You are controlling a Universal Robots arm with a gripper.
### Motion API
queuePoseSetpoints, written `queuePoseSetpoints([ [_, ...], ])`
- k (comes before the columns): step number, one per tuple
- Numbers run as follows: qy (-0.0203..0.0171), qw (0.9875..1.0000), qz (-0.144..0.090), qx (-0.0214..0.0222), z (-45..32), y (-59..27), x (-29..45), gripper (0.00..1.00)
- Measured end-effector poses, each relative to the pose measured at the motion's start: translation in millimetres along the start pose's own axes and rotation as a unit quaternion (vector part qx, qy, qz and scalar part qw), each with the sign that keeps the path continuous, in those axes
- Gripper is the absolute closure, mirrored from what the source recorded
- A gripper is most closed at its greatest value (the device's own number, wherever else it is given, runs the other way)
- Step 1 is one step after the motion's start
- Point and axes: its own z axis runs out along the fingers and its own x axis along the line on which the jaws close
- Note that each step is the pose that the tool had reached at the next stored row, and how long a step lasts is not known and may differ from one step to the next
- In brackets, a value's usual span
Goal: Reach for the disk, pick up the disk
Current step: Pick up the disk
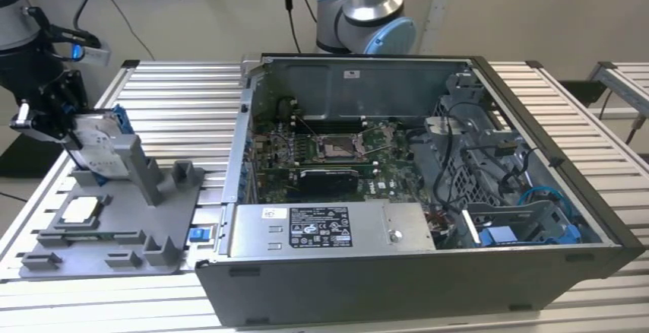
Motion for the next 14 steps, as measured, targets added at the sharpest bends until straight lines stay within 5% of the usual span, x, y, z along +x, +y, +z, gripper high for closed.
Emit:
queuePoseSetpoints([
  [14, 0.0000, 1.0000, 0.000, 0.0000, -31.4, -0.2, -0.7, 1.00],
])
